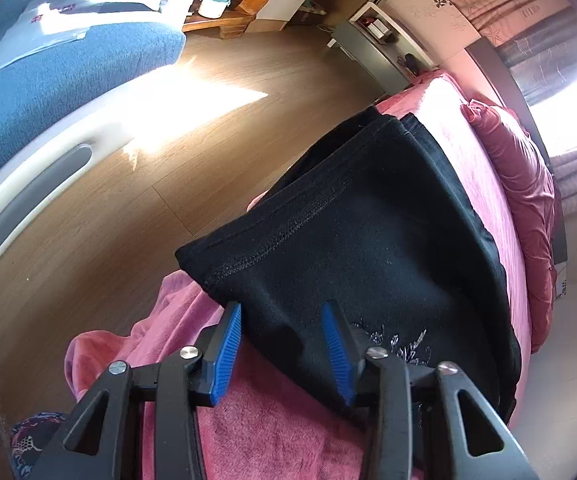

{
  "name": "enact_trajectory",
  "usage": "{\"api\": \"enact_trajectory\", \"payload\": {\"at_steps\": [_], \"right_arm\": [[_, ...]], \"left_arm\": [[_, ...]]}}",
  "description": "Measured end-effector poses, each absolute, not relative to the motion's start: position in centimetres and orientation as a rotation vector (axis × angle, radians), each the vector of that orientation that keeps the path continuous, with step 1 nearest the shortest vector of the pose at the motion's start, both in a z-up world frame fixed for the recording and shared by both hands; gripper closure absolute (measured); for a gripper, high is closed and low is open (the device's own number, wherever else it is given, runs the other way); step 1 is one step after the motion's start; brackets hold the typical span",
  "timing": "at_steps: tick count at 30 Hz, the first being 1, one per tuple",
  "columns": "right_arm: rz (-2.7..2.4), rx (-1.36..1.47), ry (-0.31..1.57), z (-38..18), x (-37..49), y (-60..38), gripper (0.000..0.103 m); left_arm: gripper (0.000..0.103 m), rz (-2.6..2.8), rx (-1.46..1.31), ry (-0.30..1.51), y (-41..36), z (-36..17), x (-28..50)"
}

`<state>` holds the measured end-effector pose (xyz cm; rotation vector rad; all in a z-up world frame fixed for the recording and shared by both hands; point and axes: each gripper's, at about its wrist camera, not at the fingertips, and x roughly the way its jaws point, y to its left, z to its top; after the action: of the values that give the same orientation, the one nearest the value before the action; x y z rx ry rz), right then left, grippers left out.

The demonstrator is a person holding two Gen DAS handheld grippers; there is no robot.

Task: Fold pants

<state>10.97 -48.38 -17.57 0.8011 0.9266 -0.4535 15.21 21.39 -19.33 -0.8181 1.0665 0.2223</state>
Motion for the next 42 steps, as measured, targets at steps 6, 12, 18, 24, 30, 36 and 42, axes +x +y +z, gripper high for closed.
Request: {"api": "enact_trajectory", "payload": {"at_steps": [6, 12, 18, 24, 30, 36, 42], "right_arm": [[-0.438, 0.763, 0.936, -16.6, 12.5, -49.4, 0.087], [-0.421, 0.675, 0.925, -14.8, 11.7, -49.0, 0.089], [-0.419, 0.624, 0.917, -13.6, 10.7, -48.2, 0.090], [-0.419, 0.603, 0.919, -13.0, 8.2, -48.3, 0.090], [-0.433, 0.576, 0.950, -13.2, 5.3, -48.4, 0.090], [-0.451, 0.588, 0.972, -14.1, 2.8, -48.9, 0.091], [-0.454, 0.606, 0.998, -15.0, 2.4, -49.1, 0.088]], "left_arm": [[0.096, 0.215, -0.736, 1.049, 21.5, -18.5, 15.5], [0.097, 0.208, -0.687, 1.019, 21.7, -17.0, 13.7], [0.097, 0.188, -0.675, 0.990, 21.6, -15.3, 12.0], [0.097, 0.165, -0.653, 0.973, 21.8, -13.9, 10.2], [0.098, 0.156, -0.641, 0.985, 21.5, -13.5, 7.8], [0.097, 0.161, -0.659, 1.012, 21.5, -14.2, 5.3], [0.095, 0.170, -0.600, 1.078, 20.4, -15.1, 5.2]]}}
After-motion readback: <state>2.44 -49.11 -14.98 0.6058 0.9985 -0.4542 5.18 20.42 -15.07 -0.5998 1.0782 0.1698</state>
